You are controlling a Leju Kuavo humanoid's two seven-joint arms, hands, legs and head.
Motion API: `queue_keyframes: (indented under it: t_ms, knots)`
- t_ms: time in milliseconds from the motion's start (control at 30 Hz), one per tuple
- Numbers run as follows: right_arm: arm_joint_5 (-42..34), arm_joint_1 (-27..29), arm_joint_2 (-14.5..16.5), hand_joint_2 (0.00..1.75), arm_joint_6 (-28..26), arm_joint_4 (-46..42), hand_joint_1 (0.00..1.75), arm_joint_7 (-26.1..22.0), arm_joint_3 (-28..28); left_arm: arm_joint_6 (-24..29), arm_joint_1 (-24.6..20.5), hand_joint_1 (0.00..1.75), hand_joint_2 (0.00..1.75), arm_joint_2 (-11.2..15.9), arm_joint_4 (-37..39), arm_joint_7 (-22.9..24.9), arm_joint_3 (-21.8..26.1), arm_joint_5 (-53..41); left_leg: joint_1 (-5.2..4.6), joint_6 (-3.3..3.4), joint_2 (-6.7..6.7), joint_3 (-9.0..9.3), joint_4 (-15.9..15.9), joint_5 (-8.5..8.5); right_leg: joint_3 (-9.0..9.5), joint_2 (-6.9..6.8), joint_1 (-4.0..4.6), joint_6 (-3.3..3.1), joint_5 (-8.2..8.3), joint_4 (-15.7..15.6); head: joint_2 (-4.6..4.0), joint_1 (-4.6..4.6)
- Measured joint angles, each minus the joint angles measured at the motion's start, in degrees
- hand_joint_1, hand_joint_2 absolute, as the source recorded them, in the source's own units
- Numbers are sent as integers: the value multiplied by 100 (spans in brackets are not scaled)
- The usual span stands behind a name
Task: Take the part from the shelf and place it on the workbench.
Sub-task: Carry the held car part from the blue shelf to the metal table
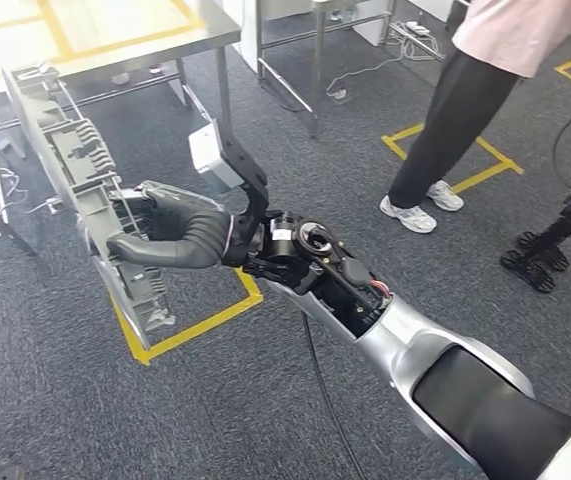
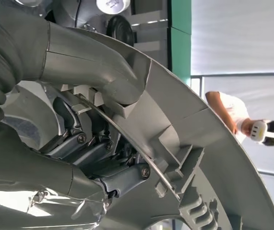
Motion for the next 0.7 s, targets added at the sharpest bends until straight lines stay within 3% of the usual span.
queue_keyframes:
  t_ms: [67,100,133,233,300,367,400,467,533,600,633,700]
  knots:
    - [3,12,0,175,1,62,175,-3,-1,2,-5,0,175,-6,0,1,0,-8,-9,19,-97,-1,1,2,-345,91,-9,16,-253,740,0,76]
    - [5,19,0,175,0,92,175,-3,-1,-8,-5,0,175,-10,0,17,0,-18,-14,21,-151,1,2,2,-417,103,-9,7,-230,859,0,104]
    - [8,22,0,175,0,114,175,-1,-2,-30,-6,0,175,-13,0,52,0,-33,-18,21,-209,5,3,2,-383,117,-8,-14,-91,738,0,125]
    - [20,22,0,175,-3,139,175,18,-19,-138,-14,0,175,-27,0,229,0,-95,-27,8,-374,14,3,8,75,345,5,-143,544,-378,0,162]
    - [22,22,-1,175,-16,148,175,51,-42,-202,-19,0,175,-41,0,292,0,-114,7,-44,-465,-25,-2,36,244,488,24,-200,684,-754,0,160]
    - [21,26,-1,175,-31,149,175,88,-56,-243,-16,0,175,-49,0,311,0,-120,33,-117,-553,-61,-18,70,300,426,26,-217,683,-863,0,188]
    - [21,29,-1,175,-36,144,175,104,-59,-250,-13,0,175,-55,1,313,0,-122,25,-146,-526,-84,1,55,342,366,13,-224,693,-942,0,196]
    - [11,28,0,175,-44,132,175,137,-66,-249,-25,0,175,-47,2,315,0,-128,1,-194,-319,-245,309,-142,417,245,-23,-249,726,-1103,0,145]
    - [2,44,-3,175,-62,127,175,180,-75,-238,-40,0,175,-33,2,316,0,-132,7,-236,-90,-582,1028,-489,420,143,-18,-269,748,-1129,0,76]
    - [2,83,-5,175,-75,127,175,213,-78,-230,-35,0,175,-35,2,316,0,-132,31,-281,-25,-830,1564,-640,410,36,-19,-267,745,-1118,0,27]
    - [0,100,-7,175,-78,127,175,224,-78,-226,-31,0,175,-36,2,314,0,-132,47,-300,-5,-815,1545,-574,407,-14,-21,-259,738,-1107,0,-1]
    - [-7,111,-7,175,-87,114,175,250,-78,-220,-32,0,175,-31,2,297,0,-132,76,-332,100,-465,900,-233,402,-109,-29,-220,701,-1056,0,-57]
